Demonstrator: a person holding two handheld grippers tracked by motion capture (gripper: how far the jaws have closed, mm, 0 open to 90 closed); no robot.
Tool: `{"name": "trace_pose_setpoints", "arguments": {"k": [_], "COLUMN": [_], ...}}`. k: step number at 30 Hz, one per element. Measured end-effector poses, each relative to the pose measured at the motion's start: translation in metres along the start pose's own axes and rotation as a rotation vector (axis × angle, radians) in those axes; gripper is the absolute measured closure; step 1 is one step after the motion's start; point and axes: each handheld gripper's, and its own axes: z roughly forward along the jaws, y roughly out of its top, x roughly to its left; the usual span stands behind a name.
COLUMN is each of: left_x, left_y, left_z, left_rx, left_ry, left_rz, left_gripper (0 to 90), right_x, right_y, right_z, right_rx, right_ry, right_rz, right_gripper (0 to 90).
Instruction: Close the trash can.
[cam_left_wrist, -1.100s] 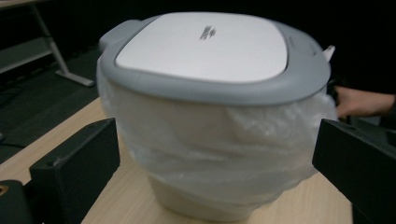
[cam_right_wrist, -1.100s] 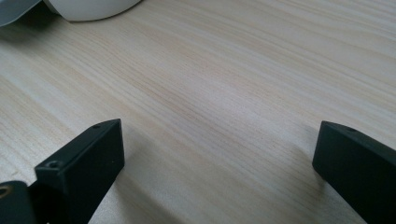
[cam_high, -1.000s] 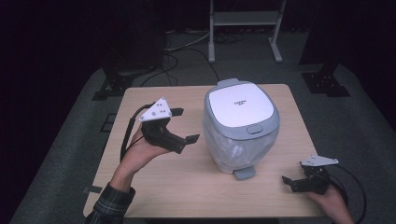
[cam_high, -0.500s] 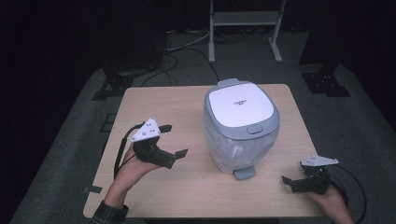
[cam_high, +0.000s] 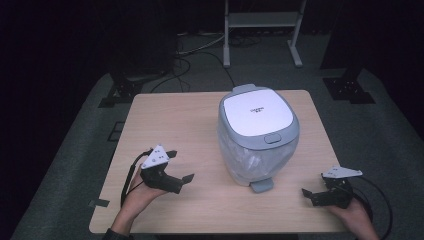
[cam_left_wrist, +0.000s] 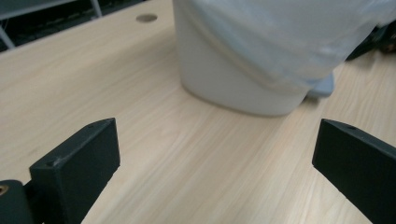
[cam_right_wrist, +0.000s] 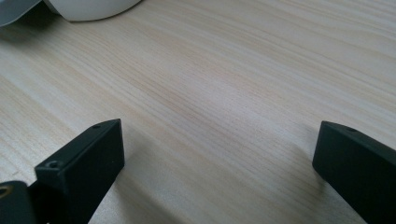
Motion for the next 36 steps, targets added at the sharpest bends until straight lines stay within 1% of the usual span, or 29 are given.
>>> {"name": "trace_pose_setpoints", "arguments": {"k": [10,16,20,25,26,28,30,34,36], "left_x": [0.002,0.002,0.002,0.003,0.003,0.005,0.006,0.008,0.008], "left_y": [-0.03,-0.043,-0.048,-0.056,-0.057,-0.06,-0.063,-0.068,-0.071], "left_z": [0.004,0.005,0.006,0.011,0.011,0.013,0.014,0.017,0.018], "left_rx": [0.083,0.122,0.149,0.202,0.207,0.226,0.232,0.271,0.281], "left_ry": [0.038,0.058,0.064,0.069,0.072,0.068,0.068,0.066,0.071], "left_rz": [-0.02,-0.03,-0.035,-0.04,-0.039,-0.044,-0.054,-0.057,-0.057], "left_gripper": [0.0,0.0,0.0,0.0,0.0,0.0,0.0,0.0,0.0], "right_x": [0.0,0.0,0.0,0.0,0.0,0.0,0.0,0.0,0.0], "right_y": [0.0,0.0,0.0,0.0,0.0,0.0,0.0,0.0,0.0], "right_z": [0.0,0.0,0.0,0.0,0.0,0.0,0.0,0.0,0.0], "right_rx": [0.0,0.0,0.0,-0.001,-0.001,-0.001,0.0,0.0,0.0], "right_ry": [0.0,0.0,0.0,0.001,0.001,0.001,0.002,0.003,0.003], "right_rz": [0.0,0.001,0.0,0.002,0.002,0.001,0.001,0.0,0.0], "right_gripper": [1.0,1.0,1.1,1.0,1.0,1.1,1.0,1.1,1.0]}}
